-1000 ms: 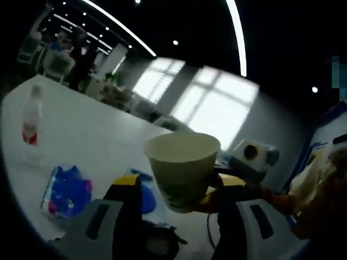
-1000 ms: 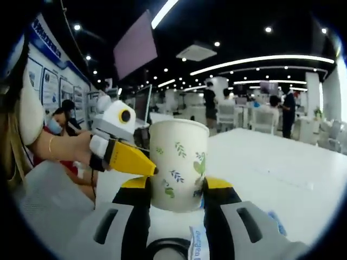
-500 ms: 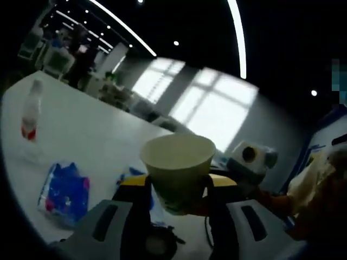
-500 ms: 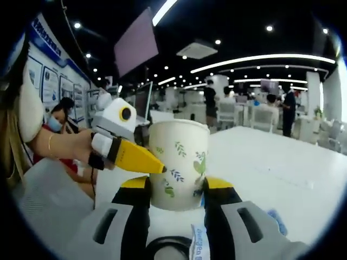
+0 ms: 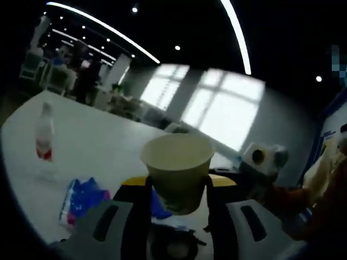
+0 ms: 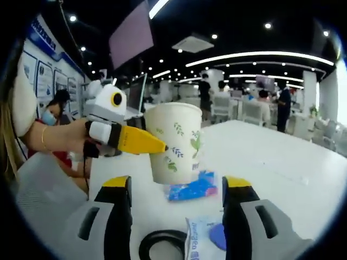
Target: Arrange the tabletop items into an orderly group along one side of the table until the central work area is clear of visible clutter.
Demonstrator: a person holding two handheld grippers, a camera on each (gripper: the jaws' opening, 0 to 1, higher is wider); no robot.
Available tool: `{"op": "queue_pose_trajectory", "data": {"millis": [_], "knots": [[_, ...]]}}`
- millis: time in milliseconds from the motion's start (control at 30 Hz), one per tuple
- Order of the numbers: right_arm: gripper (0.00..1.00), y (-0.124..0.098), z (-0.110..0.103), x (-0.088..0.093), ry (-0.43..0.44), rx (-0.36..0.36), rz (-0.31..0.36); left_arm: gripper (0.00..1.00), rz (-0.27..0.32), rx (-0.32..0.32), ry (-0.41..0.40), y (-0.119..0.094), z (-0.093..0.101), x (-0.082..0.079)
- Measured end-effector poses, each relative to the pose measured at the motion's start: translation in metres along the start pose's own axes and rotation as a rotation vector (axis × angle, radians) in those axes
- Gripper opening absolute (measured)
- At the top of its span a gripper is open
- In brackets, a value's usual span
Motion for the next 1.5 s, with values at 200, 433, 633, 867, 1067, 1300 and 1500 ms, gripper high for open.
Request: {"op": "queue_pose_trajectory", "data": {"millis": [200, 433, 633, 867, 1067, 1300, 1500], "knots": [[0.75, -0.001, 0.002, 0.008, 0.001, -0.004, -0.033, 0.37, -0.021, -0.061, 0.165, 0.0, -0.009, -0.005], [0.76, 0.0, 0.0, 0.014, 0.013, -0.021, -0.049, 0.37, -0.013, -0.108, 0.294, 0.002, -0.02, -0.022], [0.77, -0.001, 0.001, 0.019, 0.024, -0.019, -0.061, 0.37, -0.013, -0.152, 0.367, 0.007, -0.032, -0.034], [0.81, 0.005, 0.012, 0.019, 0.047, -0.017, -0.067, 0.37, -0.011, -0.171, 0.405, 0.01, -0.04, -0.043], [0.82, 0.017, 0.023, 0.024, 0.069, -0.026, -0.061, 0.37, -0.018, -0.192, 0.414, 0.012, -0.053, -0.047], [0.85, 0.042, 0.031, 0.029, 0.191, -0.071, -0.02, 0.37, -0.011, -0.229, 0.406, 0.013, -0.07, -0.057], [0.85, 0.069, 0.045, 0.036, 0.18, -0.068, -0.041, 0.37, -0.009, -0.248, 0.423, 0.015, -0.081, -0.064]]}}
Point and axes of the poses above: the point that each gripper's makers call its tool centre point, and the gripper's own axes: y roughly forward along the fingers, z roughly to its right, x roughly out of its underside, the point moved 2 cm from there along -y, roughly backward along the fingers, and after that the axes turned 12 degrees about -y, right-handed, at the moved point
